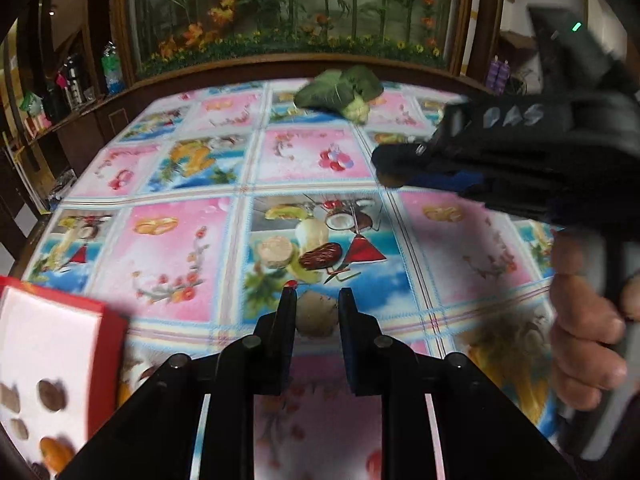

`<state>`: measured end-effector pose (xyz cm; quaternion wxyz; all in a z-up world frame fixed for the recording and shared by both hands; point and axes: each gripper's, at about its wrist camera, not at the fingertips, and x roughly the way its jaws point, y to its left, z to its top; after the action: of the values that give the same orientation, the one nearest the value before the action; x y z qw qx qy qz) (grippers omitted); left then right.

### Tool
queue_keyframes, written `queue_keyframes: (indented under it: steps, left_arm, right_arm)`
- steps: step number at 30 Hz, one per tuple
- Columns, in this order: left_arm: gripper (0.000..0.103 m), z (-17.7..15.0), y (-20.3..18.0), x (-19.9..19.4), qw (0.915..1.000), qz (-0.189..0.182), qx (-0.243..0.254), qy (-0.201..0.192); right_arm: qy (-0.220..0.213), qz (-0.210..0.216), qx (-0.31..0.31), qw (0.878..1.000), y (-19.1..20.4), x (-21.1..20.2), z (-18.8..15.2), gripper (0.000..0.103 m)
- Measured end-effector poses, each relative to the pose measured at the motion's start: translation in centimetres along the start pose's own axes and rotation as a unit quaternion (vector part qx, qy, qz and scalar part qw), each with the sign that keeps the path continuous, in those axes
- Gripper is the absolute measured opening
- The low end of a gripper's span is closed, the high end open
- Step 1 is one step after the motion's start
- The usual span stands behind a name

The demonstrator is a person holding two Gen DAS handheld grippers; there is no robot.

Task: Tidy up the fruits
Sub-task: 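Grasp a brown round nut with the right tool while the left tool grasps a beige cake, then carry the nut and cake to the white tray and open both tools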

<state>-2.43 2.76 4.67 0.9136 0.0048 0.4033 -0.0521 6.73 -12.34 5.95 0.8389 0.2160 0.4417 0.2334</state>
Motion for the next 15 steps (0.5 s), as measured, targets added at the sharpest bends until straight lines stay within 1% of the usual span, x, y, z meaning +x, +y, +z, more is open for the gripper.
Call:
queue_keyframes:
  steps: [3, 4, 8, 11, 13, 15]
  left_arm:
    - [0.020, -0.6, 1.3, -2.8, 0.9996, 0.005, -0.014, -0.025]
    - [0.020, -1.0, 2.1, -4.1, 0.9990, 0.014, -0.021, -0.036]
    - [0.020, -2.5, 5.1, -7.3, 0.9963, 0.043, -0.047, -0.057]
    - [0.020, -4.2, 8.3, -9.8, 0.9925, 0.071, -0.074, -0.067]
    - [0.020, -5.5, 10.6, -11.2, 0.9885, 0.098, -0.090, -0.071]
    - [0.020, -6.4, 12.9, -12.2, 0.9842, 0.115, -0.114, -0.073]
  right_arm:
    - [0.005, 0.007, -0.022, 1.000, 1.5, 0.1, -0.9, 0.024]
    - [0.008, 0.011, -0.032, 0.999, 2.2, 0.2, -1.3, 0.024]
    - [0.016, 0.020, -0.072, 0.997, 4.8, 0.4, -3.0, 0.024]
    - [0.022, 0.029, -0.106, 0.994, 7.1, 0.6, -4.8, 0.024]
    - [0.030, 0.041, -0.123, 0.991, 8.9, 1.0, -6.1, 0.024]
    - [0.040, 0.056, -0.130, 0.989, 10.4, 1.4, -7.1, 0.024]
